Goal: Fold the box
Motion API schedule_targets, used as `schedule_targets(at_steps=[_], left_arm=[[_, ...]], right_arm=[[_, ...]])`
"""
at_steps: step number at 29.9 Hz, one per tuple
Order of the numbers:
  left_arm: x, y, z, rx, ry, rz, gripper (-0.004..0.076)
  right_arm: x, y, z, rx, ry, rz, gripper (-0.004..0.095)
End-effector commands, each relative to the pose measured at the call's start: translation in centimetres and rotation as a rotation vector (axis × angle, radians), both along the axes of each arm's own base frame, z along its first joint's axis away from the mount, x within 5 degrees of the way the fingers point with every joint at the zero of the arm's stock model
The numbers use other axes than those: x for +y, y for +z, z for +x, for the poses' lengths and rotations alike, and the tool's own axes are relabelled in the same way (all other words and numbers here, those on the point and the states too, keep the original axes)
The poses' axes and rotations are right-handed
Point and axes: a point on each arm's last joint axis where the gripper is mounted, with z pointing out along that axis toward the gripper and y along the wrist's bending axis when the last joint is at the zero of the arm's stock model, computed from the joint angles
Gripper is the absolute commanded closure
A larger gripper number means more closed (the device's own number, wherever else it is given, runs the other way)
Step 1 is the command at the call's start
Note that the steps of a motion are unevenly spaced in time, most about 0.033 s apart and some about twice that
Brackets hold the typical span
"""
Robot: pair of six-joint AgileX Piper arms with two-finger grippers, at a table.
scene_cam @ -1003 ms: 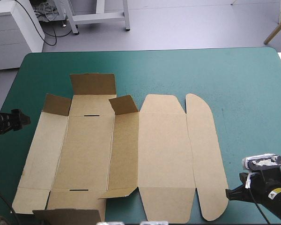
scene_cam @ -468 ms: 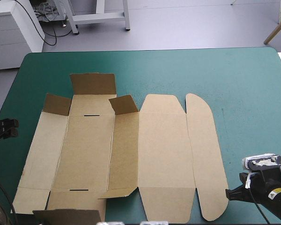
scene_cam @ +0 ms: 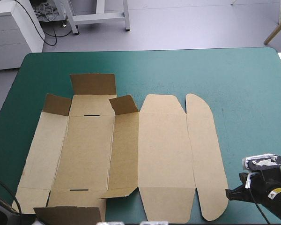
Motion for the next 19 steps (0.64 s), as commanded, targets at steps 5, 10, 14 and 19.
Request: schedule_targets(at_steps=[5,10,14,19], left_arm=[[-3.2,-4.6,-1.1,-0.045,-0.231,-0.188,0.0214],[-4.6,-6.7,-1.3,-0.098,-0.375,-0.223,0.0214],[-4.9,-7.9,-1.6,-0.082,-0.37,-0.22,0.0214],[-4.9,-8.6,-1.7,-0.085,-0.371,-0.193,0.0214]], right_arm=[[0.0,1.0,0.4,-0.064,-0.001,0.003,0.0927],[0.0,1.0,0.4,-0.064,-0.001,0.003,0.0927],[0.0,1.0,0.4,-0.064,-0.001,0.003,0.0927],[0.0,1.0,0.4,-0.064,-0.001,0.003,0.0927]])
